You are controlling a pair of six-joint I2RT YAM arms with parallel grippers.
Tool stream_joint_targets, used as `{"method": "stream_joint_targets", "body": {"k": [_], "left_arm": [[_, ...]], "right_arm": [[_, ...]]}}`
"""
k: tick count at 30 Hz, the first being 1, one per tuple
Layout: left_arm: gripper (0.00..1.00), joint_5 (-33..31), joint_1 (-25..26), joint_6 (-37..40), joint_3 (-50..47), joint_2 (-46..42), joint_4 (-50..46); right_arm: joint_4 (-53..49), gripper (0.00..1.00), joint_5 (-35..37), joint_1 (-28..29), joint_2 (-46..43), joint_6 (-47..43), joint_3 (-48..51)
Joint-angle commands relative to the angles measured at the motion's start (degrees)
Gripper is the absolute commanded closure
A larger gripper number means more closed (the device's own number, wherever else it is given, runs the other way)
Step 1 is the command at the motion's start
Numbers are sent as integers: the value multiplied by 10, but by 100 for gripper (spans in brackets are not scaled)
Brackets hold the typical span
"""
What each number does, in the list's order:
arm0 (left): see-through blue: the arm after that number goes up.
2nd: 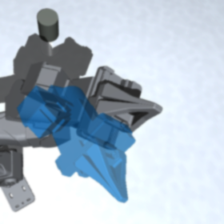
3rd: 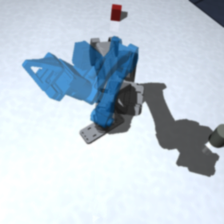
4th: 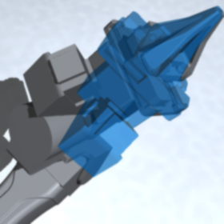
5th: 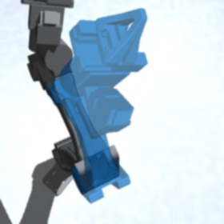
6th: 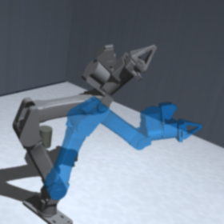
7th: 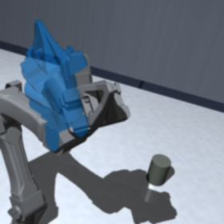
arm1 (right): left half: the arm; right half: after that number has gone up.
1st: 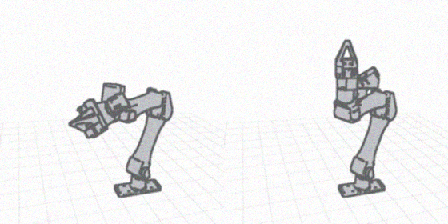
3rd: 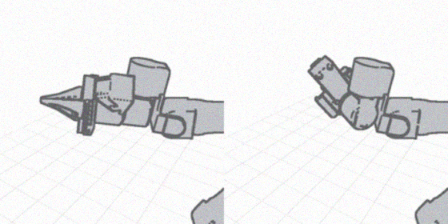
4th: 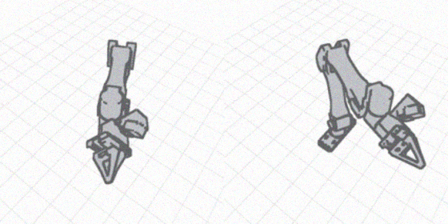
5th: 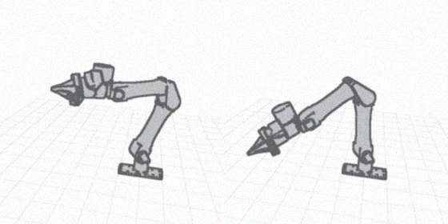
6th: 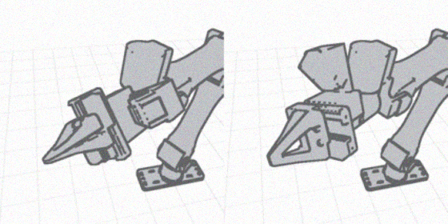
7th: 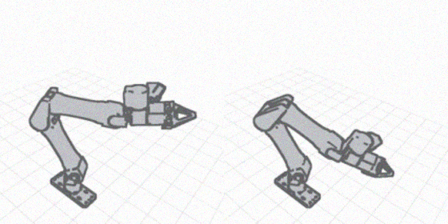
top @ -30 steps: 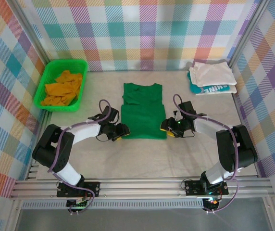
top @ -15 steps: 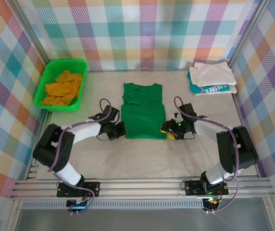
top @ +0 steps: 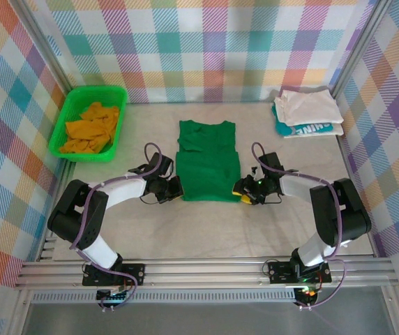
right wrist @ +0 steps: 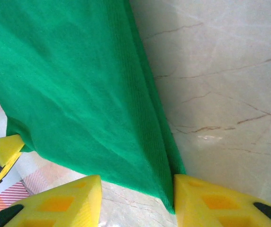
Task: Fold and stack the t-shirts
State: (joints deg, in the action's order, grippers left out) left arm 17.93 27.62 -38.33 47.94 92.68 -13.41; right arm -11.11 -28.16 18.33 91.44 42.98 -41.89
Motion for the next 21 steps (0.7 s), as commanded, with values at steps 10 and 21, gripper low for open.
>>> {"method": "stream_joint_targets", "body": {"k": [10,21], "left_arm": [[100,-8,5,5,-6,-6,0],[100,-5,5,2,-11,-7,8]], "right_arm": [[-50,58,41,4,-22,-15,-5],[-26,75,17,34,32,-9,-24]]}}
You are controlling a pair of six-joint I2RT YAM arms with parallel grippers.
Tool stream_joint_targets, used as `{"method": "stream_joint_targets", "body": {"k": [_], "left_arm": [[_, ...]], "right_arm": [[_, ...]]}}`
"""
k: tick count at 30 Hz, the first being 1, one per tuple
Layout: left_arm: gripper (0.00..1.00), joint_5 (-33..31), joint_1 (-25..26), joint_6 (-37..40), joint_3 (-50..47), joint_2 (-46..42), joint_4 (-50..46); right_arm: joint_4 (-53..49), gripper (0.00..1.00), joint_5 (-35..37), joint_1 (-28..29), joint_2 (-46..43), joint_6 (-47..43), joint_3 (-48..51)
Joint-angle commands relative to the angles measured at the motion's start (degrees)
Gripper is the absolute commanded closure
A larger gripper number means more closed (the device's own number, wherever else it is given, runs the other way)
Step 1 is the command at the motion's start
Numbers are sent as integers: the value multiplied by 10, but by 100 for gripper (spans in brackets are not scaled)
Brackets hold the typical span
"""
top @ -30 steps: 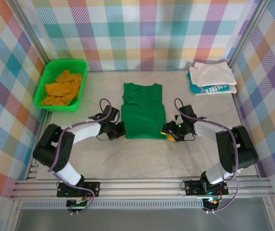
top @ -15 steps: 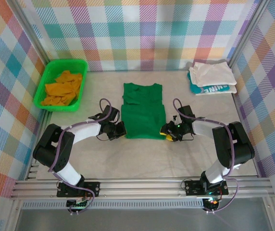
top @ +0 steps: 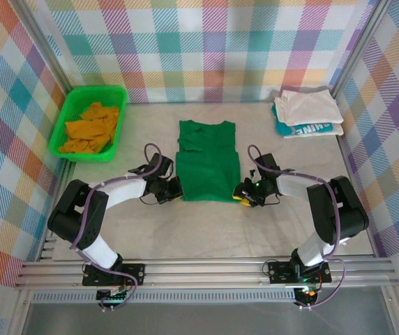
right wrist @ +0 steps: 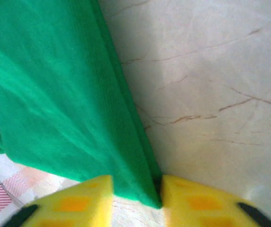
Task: Fold and stack the t-shirts
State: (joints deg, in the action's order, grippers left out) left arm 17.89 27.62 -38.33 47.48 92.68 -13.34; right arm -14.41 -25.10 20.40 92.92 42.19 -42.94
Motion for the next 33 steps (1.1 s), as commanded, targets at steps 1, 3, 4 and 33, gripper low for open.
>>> {"method": "stream_joint_targets", "body": {"k": [1,3,4,33], "left_arm": [[100,-5,5,3,-6,-7,6],[100,-6,5,4,-7,-10,5],[100,-7,5,4,-8,-13,4],[100,-36,74,16,-32,-316,-157]], "right_arm": [[11,81,-14,15,17,2,-15],[11,88,-13,15,12,5,-17],[8,92,-11,15,6,4,-19],[-172,100,29,56,-320,-3,22]]}}
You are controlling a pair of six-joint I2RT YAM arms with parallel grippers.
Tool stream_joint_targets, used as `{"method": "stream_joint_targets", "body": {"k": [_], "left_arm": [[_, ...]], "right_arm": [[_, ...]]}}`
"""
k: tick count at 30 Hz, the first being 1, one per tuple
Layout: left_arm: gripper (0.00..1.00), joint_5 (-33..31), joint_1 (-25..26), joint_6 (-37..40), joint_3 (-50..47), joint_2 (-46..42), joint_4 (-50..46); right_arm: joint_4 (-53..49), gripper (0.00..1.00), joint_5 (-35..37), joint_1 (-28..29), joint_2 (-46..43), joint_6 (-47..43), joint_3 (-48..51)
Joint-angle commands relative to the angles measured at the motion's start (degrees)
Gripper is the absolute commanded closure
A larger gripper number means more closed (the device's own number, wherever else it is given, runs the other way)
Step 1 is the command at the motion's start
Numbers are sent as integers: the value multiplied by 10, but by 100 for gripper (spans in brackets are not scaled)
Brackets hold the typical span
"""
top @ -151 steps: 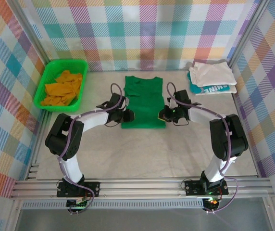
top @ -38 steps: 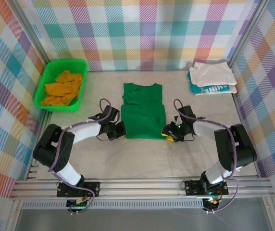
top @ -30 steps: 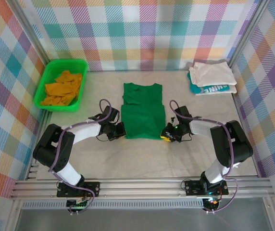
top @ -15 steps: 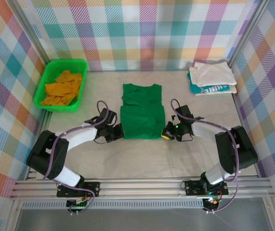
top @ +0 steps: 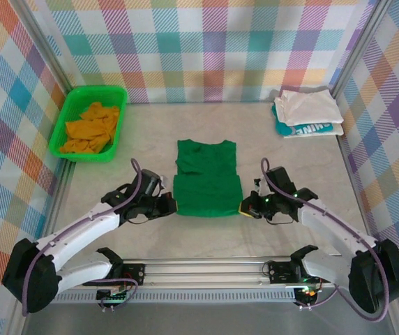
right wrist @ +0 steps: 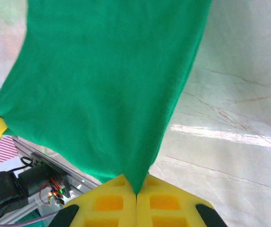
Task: Fold and stack the t-shirts
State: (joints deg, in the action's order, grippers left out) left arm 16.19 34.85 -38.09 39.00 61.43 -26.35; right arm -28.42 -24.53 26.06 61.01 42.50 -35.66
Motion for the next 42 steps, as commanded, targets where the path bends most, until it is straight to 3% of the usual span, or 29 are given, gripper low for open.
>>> {"method": "stream_joint_targets", "body": {"k": [1,10,18,24,36,38,39,40,42], "left_arm": [[100,-23,-2,22,78,7,-27],[100,-45,-71,81,250,148,-14],[100,-50,-124,139,320,260,24],[100,-37,-146,174,395,360,19],[100,-65,-175,194,497,471,12],[100,-79,-178,199,526,497,2],[94,-88,-180,202,547,514,-9],[81,-99,-180,204,571,531,-24],[75,-119,-181,209,615,558,-50]], "right_arm": [[-32,100,28,-3,12,-10,-74],[-19,100,69,-53,163,-82,-278],[40,100,74,-90,281,-105,-351],[54,100,66,-100,363,-107,-416],[37,100,69,-109,517,-119,-594],[35,95,61,-111,552,-118,-632],[33,83,59,-112,572,-117,-655],[28,73,54,-113,593,-117,-683],[15,72,43,-115,630,-115,-737]]}}
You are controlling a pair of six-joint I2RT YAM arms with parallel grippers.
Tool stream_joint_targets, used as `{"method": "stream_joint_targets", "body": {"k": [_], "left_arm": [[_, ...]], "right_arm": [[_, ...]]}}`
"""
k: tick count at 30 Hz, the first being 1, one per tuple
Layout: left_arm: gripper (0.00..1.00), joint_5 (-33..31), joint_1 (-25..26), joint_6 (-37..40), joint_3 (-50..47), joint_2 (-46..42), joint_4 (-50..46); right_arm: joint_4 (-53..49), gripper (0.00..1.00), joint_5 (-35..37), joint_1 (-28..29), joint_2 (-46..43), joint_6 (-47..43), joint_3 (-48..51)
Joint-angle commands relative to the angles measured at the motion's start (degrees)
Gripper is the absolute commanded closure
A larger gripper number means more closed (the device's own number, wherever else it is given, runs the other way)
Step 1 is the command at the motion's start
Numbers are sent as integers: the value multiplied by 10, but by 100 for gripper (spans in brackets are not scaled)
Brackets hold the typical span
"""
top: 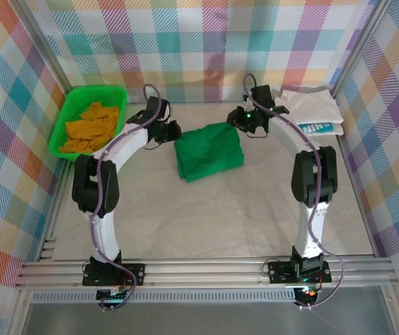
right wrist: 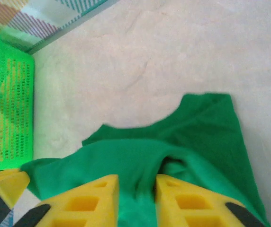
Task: Fold and stack the t-shirts
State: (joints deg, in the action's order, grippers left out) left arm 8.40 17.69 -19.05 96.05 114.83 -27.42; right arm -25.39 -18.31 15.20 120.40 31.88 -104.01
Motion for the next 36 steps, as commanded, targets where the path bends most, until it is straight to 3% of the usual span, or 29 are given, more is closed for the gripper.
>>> {"method": "stream_joint_targets", "body": {"k": [1,2,5,8,10,13,16,21,27,36], "left_arm": [[75,-55,-9,12,53,30,-41],[74,-66,-10,3,56,30,-41],[54,-75,-5,-39,39,4,-37],[51,-107,24,-43,-29,-61,-9],[51,-86,47,-41,-97,-108,50],[56,-13,72,-59,-176,-137,151],[76,16,93,-97,-233,-125,226],[85,21,111,-138,-274,-57,296],[86,-7,111,-180,-341,-21,349],[86,-9,113,-127,-415,-83,286]], "right_arm": [[-23,71,-26,-8,54,-7,-85],[-38,70,-37,-9,68,-8,-113],[-60,69,-45,-9,59,-10,-130],[-9,68,-56,-7,-19,-14,-17],[45,71,-73,-5,-75,-14,85],[100,88,-112,0,-111,0,190],[128,100,-124,0,-104,7,242],[155,100,-106,0,-47,1,243],[162,100,-70,-4,5,10,249],[197,100,-71,11,-68,48,432]]}}
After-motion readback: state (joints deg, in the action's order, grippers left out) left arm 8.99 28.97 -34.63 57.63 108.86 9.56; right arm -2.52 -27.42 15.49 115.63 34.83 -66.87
